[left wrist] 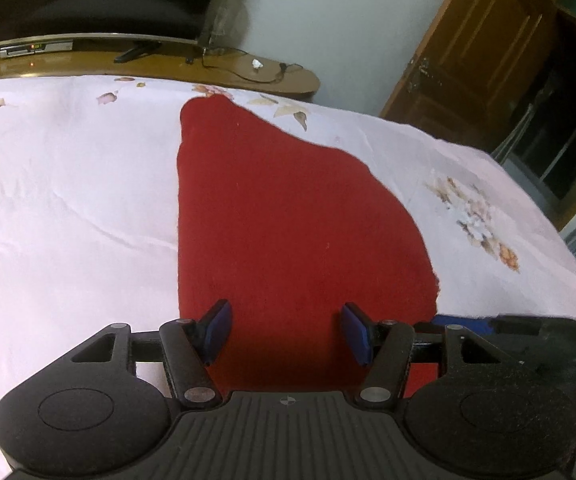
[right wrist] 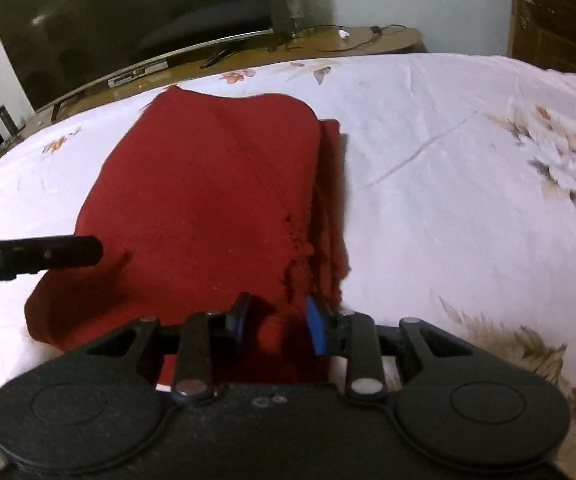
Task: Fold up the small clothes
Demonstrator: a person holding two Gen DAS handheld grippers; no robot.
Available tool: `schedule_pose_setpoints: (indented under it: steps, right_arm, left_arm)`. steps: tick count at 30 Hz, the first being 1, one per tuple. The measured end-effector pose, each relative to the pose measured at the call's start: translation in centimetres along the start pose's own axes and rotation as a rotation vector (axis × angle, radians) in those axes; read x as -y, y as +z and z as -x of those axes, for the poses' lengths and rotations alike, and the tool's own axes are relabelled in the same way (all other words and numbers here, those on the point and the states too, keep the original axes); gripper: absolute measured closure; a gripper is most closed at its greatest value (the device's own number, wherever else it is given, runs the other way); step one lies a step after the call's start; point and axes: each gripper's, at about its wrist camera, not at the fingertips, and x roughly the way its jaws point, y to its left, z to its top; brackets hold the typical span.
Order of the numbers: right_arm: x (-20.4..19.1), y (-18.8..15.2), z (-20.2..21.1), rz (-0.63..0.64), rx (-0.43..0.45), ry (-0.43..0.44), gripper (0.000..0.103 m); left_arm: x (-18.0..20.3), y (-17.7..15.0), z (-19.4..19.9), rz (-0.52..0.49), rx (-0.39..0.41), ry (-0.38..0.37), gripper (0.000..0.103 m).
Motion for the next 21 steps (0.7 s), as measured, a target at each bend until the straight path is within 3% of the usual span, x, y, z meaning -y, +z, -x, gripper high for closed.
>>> schedule_pose_setpoints:
  steps: [3, 9, 15, 21]
  right_arm:
    - [-1.0, 0.7, 0.1, 0.023, -0.005, -0.020, 0.073]
    - [-1.8, 3.7, 3.1, -0.001, 0.130, 0.021, 0.066]
    - [-2.8, 7.0, 1.6, 0.020, 0.181, 0.033, 0.066]
    - [-2.8, 8.7, -1.7, 0.034, 0.168, -0.006, 0.067]
  left_arm:
    - [0.3, 0.5, 0.6, 0.007, 0.001, 0.014, 0.044]
    - [1.0, 3.4, 1.6, -0.018, 0.038, 0.076, 0.044]
    - [1.4, 6.1, -0.4, -0.049, 0.035, 0.113, 0.044]
    - [1.5, 7.7, -4.2, -0.054, 0.011, 0.136, 0.044]
